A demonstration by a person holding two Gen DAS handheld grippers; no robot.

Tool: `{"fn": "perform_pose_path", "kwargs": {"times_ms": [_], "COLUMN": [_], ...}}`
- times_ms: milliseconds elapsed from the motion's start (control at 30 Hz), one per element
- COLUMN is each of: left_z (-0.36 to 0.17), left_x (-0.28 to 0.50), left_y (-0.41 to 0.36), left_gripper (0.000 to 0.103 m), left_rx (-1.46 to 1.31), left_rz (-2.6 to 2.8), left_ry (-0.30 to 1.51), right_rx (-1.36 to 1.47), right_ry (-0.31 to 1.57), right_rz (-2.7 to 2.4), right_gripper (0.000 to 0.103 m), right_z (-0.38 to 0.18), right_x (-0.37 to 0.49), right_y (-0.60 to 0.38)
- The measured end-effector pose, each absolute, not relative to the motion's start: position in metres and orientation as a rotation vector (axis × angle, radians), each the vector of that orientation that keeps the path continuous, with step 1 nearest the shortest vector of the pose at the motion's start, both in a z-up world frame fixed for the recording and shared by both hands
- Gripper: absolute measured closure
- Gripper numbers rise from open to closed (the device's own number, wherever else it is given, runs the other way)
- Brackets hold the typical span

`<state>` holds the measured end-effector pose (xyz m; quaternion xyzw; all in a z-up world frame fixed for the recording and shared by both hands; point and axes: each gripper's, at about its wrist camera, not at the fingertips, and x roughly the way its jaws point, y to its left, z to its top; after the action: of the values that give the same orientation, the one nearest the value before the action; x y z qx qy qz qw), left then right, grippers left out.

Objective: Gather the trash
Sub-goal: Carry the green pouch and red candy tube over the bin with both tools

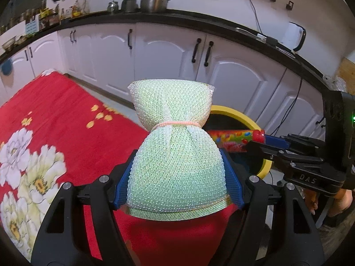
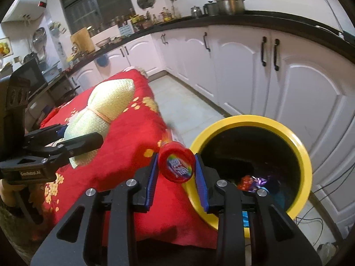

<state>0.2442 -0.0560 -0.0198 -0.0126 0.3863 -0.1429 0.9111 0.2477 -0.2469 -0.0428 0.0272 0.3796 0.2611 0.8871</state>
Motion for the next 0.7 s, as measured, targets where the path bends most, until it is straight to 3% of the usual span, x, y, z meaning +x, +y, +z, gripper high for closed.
{"fn": "perform_pose_path", "kwargs": {"times_ms": [700], "left_z": [-0.031], "left_x": [0.275], "left_y": [-0.127], "left_gripper": [0.041], "left_rx": [0.005], "left_rz": [-0.39], "left_ry": [0.817], "right_rx": [0.126], "right_ry": [0.774], "right_rz": [0.349], "right_gripper": [0.074], "right_z": [-0.049], "right_x": [0.254], "right_y": [-0.324]}}
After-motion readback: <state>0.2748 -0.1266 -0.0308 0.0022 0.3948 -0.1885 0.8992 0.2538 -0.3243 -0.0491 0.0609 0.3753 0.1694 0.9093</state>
